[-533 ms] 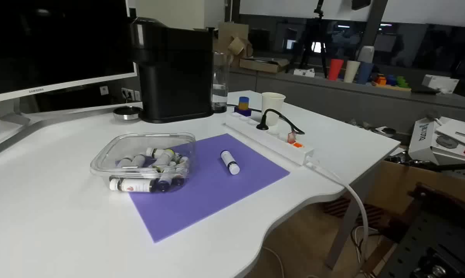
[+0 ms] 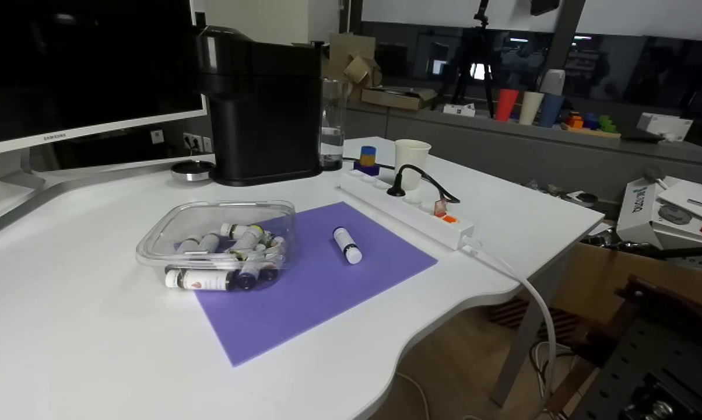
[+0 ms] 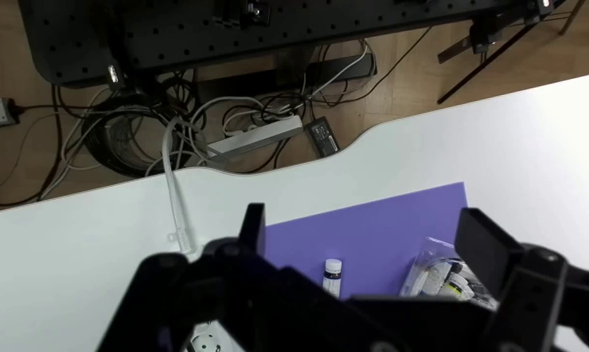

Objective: Turn on the extension cable

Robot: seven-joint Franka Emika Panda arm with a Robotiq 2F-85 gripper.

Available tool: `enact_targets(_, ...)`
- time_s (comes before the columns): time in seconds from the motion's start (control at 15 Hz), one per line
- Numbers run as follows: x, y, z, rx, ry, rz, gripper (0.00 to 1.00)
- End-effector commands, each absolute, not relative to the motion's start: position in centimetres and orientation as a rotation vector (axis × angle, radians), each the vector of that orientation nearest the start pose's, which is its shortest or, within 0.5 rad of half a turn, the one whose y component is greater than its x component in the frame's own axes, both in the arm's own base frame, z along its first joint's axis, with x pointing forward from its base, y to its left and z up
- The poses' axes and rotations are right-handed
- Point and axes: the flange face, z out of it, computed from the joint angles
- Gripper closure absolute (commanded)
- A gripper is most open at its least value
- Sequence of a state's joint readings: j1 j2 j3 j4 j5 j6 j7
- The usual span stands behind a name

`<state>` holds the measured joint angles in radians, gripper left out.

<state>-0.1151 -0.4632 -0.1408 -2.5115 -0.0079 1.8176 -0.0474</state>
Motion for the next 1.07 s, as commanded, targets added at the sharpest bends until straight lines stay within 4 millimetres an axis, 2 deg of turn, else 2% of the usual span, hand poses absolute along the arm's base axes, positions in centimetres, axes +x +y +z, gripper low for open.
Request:
enact_targets(0.0,36.1,-9.5,42.4,-3.021,0.278,0.342,0.0)
enact_targets(0.13,36.1,-9.5,42.4,-3.021,0.278,0.342,0.0)
enact_targets(0.27,36.7,-9.6,42.5,-3.08,0.271,0.222,0.0)
enact_targets(0.53,39.3,-11.4,41.5,-3.216,0.139,-0.031,0.0)
enact_targets(0.73,41.1,-13.4,39.3,-3.256,0.059,-0.095,0.0)
enact_targets(1.0,42.4,-16.8,34.9,-3.222,-0.095,0.025,0.0)
